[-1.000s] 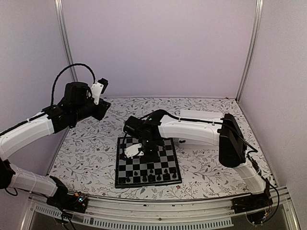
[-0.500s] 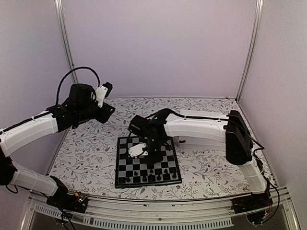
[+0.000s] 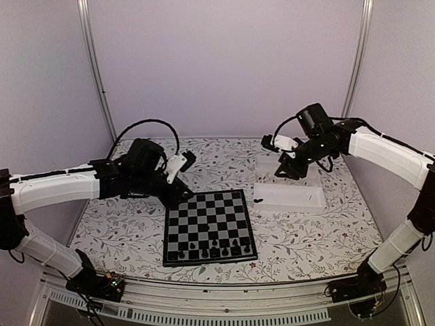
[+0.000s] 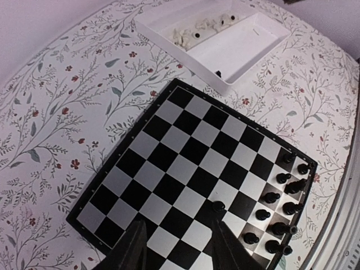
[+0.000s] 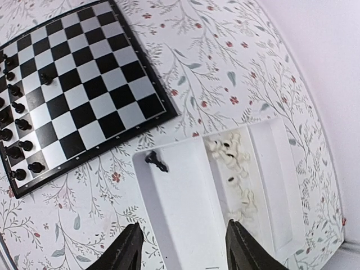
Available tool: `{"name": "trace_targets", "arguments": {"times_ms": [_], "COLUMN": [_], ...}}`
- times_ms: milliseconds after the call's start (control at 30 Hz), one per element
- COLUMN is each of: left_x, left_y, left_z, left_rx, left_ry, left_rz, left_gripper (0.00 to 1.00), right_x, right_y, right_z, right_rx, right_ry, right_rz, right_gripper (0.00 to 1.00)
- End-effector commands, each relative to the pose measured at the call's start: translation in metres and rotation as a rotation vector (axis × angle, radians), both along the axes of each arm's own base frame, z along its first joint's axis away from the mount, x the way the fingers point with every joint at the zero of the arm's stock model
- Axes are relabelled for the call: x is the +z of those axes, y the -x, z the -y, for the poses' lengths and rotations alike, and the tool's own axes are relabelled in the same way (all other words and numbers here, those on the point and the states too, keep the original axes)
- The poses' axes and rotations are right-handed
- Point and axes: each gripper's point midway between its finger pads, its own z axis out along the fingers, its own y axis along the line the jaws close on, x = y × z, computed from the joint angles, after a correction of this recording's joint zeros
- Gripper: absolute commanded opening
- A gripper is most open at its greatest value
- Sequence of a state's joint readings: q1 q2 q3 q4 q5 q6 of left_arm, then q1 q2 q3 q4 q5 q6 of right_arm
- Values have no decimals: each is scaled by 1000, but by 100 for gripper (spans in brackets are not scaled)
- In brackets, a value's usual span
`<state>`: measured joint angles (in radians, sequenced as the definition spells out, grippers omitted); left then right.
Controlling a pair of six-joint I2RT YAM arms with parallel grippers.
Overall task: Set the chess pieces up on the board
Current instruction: Place the chess piece on the chessboard, then pick up the chess piece from the chessboard.
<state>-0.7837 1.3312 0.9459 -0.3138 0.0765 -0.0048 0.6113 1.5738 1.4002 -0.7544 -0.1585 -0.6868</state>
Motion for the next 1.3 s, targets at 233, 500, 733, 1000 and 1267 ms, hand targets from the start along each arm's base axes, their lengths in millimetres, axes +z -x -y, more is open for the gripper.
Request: {"name": "trace_targets", "arguments": {"times_ms": [233, 500, 733, 1000, 1267], "left_x": [-80, -107, -121, -131, -133], "left_y": [32, 30, 34, 38, 40], "left_z": [48, 60, 62, 62, 61], "left_rx": [-137, -136, -145, -159, -162], "left_ry": [-187, -268, -292, -316, -328], "left_rz": [-197, -231, -272, -302, -318], "left_gripper": [41, 38, 31, 20, 8], "right_x": [16, 5, -6, -11, -13], "right_y": [9, 17, 18, 18, 18], "right_z": [75, 74, 72, 72, 72], "right_rx": [-130, -113, -105, -102, -105], "right_ry": [-356, -378, -370, -365, -359], "right_rz": [43, 31, 0, -14, -14], "right_gripper": [60, 62, 62, 63, 63]}}
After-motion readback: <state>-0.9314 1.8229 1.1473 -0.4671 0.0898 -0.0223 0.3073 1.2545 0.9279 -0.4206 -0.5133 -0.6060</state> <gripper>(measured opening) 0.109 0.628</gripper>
